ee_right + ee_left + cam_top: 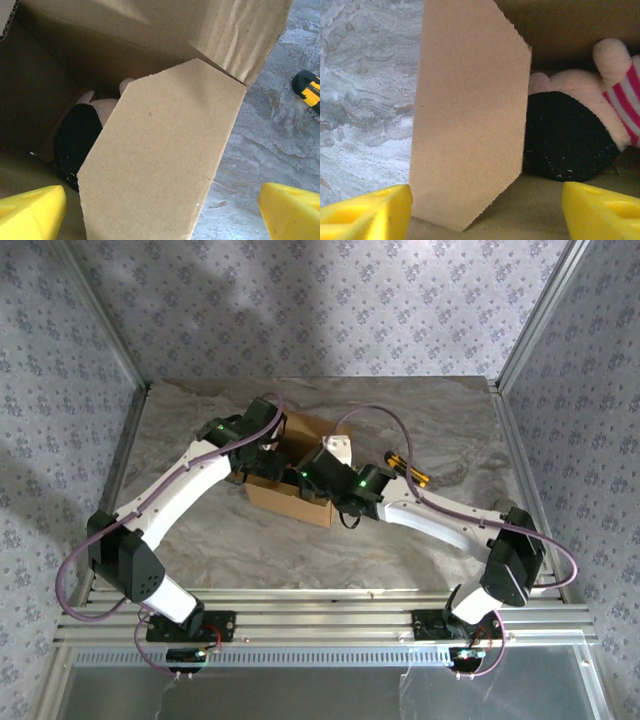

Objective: Unpack the express box

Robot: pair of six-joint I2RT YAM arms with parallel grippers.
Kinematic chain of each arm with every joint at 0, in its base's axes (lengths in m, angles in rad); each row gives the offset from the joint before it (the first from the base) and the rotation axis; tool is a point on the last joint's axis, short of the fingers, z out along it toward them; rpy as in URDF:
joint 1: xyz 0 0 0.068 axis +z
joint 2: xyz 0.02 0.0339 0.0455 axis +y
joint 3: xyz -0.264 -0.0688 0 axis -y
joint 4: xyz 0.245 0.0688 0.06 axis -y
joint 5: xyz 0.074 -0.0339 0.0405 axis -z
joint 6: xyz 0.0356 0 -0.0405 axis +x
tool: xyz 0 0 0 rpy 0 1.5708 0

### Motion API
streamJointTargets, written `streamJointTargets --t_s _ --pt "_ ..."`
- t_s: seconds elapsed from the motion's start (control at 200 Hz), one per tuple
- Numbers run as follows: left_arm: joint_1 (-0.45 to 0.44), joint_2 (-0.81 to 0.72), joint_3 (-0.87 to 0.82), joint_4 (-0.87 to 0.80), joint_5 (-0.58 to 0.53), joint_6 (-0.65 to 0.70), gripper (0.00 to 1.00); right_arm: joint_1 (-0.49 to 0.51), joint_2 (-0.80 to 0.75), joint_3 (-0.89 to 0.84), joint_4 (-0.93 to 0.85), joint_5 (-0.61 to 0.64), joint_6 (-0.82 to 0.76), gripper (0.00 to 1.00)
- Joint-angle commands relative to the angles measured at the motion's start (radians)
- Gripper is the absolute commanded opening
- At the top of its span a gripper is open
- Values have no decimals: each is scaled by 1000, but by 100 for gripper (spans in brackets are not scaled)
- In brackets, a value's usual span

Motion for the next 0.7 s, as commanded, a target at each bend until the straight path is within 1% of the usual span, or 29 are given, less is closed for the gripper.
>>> streamJointTargets --t_s 0.0,0.14,0.405,0.515,0.695 --pt "14 -2 -13 41 -2 7 78 5 36 50 -61 74 31 100" --pt "27 12 -33 56 -16 -10 78 5 68 66 -91 116 41 100" --pt "65 26 -74 86 -40 -52 77 5 107 69 -123 147 63 100" --pt "76 8 -79 89 -27 -62 76 10 99 67 -123 153 60 100" --pt "98 -12 -72 79 -62 -88 76 15 80 73 -151 190 58 99"
